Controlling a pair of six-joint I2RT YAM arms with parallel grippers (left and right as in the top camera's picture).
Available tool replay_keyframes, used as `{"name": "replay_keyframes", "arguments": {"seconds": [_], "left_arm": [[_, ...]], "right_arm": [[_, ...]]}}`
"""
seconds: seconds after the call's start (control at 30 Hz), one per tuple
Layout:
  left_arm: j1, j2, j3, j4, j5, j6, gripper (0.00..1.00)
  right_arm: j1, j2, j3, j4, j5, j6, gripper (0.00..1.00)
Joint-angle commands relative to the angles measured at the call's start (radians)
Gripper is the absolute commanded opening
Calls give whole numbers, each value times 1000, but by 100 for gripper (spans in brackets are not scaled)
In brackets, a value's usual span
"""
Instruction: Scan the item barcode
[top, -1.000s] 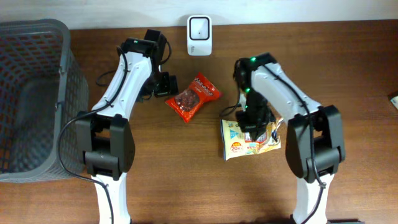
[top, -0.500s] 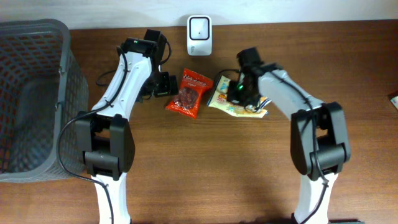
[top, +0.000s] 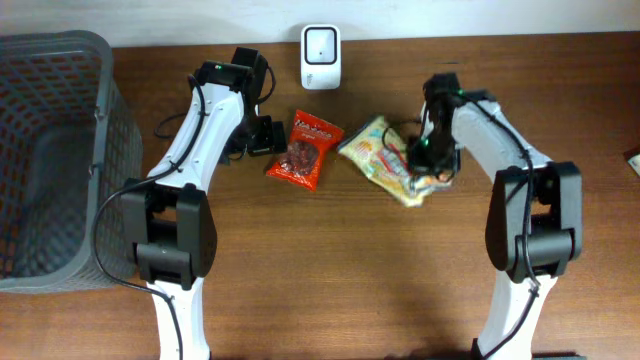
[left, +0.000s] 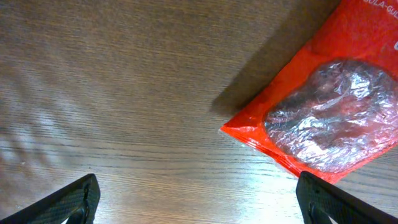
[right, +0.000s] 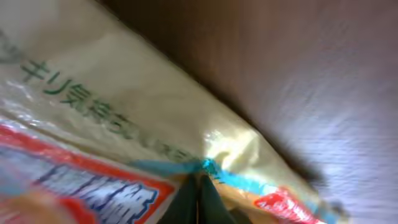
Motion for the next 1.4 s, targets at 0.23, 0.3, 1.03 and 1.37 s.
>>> {"name": "replay_keyframes", "arguments": {"seconds": [0.23, 0.3, 1.03, 1.37], "left_arm": [[3, -2, 8, -1, -10, -2, 99], [3, -2, 8, -1, -10, -2, 99], [3, -2, 8, -1, -10, -2, 99], [3, -2, 8, -1, -10, -2, 99]], "right_arm": [[8, -111, 124, -363, -98, -3, 4], [21, -118, 156, -358, -98, -3, 4], [120, -116, 171, -327, 46, -93, 99], [227, -116, -282, 204, 282, -1, 40]]}}
